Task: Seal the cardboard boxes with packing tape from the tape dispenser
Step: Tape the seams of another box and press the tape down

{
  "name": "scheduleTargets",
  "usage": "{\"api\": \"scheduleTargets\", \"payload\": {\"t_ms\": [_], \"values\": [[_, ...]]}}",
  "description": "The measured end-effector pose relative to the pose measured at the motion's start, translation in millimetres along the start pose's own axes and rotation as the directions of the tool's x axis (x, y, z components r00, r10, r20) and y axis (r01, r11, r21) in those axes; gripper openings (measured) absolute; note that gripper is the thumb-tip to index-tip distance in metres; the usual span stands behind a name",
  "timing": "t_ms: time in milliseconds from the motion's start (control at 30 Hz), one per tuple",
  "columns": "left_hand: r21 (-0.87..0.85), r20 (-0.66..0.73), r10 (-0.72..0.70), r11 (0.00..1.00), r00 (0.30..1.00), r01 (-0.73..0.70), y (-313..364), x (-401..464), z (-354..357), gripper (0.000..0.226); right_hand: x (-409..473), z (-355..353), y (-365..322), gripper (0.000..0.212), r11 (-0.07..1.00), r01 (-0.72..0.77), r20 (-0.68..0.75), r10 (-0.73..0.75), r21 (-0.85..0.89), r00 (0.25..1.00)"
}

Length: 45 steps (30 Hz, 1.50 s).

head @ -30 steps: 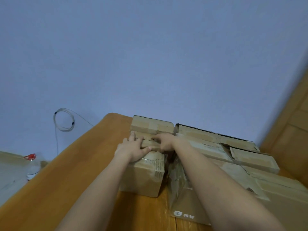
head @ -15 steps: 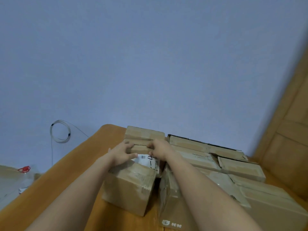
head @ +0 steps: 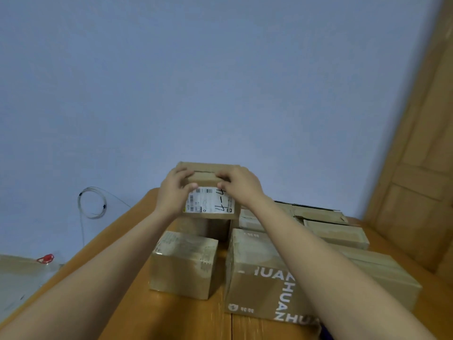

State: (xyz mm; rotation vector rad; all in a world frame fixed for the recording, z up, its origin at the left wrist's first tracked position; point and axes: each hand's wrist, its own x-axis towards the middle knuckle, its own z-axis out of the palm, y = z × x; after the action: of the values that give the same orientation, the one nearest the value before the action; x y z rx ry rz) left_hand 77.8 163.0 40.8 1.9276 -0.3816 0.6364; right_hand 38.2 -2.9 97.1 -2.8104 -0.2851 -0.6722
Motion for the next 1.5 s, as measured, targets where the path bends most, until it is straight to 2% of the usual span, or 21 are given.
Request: {"api": "scheduleTargets", "payload": {"t_ms": [100,200,333,467,567,767,900,1000,1067,1200,1300,1367,1433,1500], "values": [[-0.084,-0.073,0.083,0.992,0.994,-0.089,31.2,-12.0,-6.9,0.036,-23.5,-33.3,-3.6,0.024,0.999,0.031,-0.106,-0.029,0.013,0.994],[-0.100,-0.096,0.184,0.976,0.978,-0.193,58.2,-34.8,-13.3,0.034,-56.1,-61.0,-0.7,0.030,0.998,0.067,-0.211,-0.068,-0.011,0.975],[-0.062,-0.065,0.282,0.956,0.957,-0.286,84.6,-78.0,-13.2,0.033,-111.5,-78.5,10.3,0.043,0.994,0.101,-0.267,-0.111,-0.050,0.957],[-0.039,-0.014,0.310,0.950,0.951,-0.310,101.0,-128.7,-6.5,0.036,-174.4,-74.7,24.9,0.048,0.994,0.109,-0.323,-0.099,0.013,0.941],[-0.045,0.052,0.319,0.948,0.946,-0.316,105.2,-168.0,-0.5,0.034,-219.3,-69.7,35.3,0.053,0.985,0.108,-0.314,-0.061,0.135,0.948],[0.020,0.139,0.290,0.955,0.947,-0.296,84.6,-235.6,7.6,0.046,-285.1,-40.1,38.4,0.046,0.956,0.057,-0.227,0.011,0.288,0.974],[0.046,0.183,0.162,0.984,0.970,-0.173,53.4,-269.9,14.0,0.046,-306.7,0.3,41.0,0.043,0.907,-0.018,-0.102,0.067,0.421,0.993],[0.098,0.231,0.071,0.991,0.970,-0.095,35.6,-284.5,17.2,0.050,-315.7,27.9,46.3,0.041,0.901,-0.052,-0.013,0.064,0.430,0.998],[0.186,0.255,0.091,0.972,0.963,-0.141,30.6,-289.0,17.6,0.050,-320.1,39.0,50.6,0.041,0.897,-0.068,0.024,0.065,0.437,0.998],[0.360,0.292,0.102,0.909,0.951,-0.208,38.5,-282.9,13.1,0.052,-322.7,43.7,55.3,0.043,0.881,-0.089,0.002,0.099,0.465,0.995],[0.485,0.233,0.200,0.824,0.952,-0.292,54.1,-269.7,11.7,0.049,-321.2,43.1,55.7,0.039,0.847,-0.127,0.018,0.137,0.517,0.990],[0.478,0.223,0.248,0.815,0.943,-0.327,62.1,-256.8,17.3,0.048,-321.8,43.2,55.8,0.039,0.831,-0.128,0.017,0.142,0.541,0.990],[0.425,0.340,0.237,0.825,0.910,-0.373,68.2,-242.8,27.2,0.053,-322.5,43.2,55.3,0.039,0.818,-0.131,0.016,0.148,0.561,0.989],[0.391,0.530,0.181,0.815,0.828,-0.428,69.2,-233.1,38.1,0.064,-322.5,43.0,54.6,0.039,0.812,-0.132,0.014,0.151,0.568,0.988]]}}
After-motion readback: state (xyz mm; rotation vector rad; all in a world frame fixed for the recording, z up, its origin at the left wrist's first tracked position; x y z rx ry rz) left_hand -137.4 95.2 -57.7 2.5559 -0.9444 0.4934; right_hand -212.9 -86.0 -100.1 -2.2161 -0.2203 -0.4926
